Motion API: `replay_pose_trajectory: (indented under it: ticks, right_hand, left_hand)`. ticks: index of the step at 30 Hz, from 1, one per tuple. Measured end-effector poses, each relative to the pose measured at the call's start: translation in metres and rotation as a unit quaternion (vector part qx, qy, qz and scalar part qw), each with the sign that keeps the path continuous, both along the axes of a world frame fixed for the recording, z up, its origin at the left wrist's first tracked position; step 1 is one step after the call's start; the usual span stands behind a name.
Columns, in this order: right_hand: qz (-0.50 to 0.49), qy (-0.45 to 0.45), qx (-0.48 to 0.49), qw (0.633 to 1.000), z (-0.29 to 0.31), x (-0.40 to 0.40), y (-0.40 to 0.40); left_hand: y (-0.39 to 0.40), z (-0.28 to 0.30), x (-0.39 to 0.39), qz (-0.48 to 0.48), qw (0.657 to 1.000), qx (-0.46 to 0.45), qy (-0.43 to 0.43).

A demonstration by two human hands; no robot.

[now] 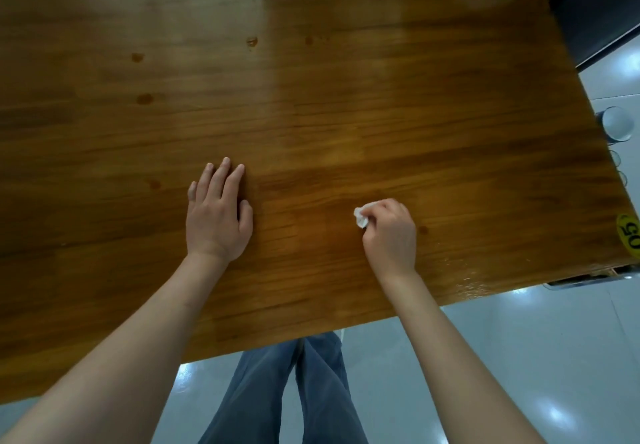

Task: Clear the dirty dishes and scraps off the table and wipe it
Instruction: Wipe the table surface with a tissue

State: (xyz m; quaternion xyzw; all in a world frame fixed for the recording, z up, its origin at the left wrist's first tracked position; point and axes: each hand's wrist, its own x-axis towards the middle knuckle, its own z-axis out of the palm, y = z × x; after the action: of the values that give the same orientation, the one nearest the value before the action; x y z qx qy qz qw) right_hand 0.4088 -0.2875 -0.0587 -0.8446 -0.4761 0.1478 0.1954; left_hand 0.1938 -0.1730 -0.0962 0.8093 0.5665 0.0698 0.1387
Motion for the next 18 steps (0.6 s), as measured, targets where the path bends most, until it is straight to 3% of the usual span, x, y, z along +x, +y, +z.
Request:
replay_pose_trajectory:
  ticks: [6,13,18]
  right_hand:
    - [0.000,-0.006,-0.011,1.000,0.005,0.006,0.008]
    - [-0.119,-0.028,0.005,0.992,0.004,0.057,-0.023]
    - [-0.179,-0.016,0.006,0.984,-0.007,0.061,-0.030]
  left_hand:
    - [-0.006,0.006,0.003,0.000,1.000,0.004,0.023]
    - [-0.056,0.018,0.070,-0.140,0.989,-0.016,-0.034]
    - [-0.076,0.008,0.082,-0.146,0.989,-0.021,-0.016]
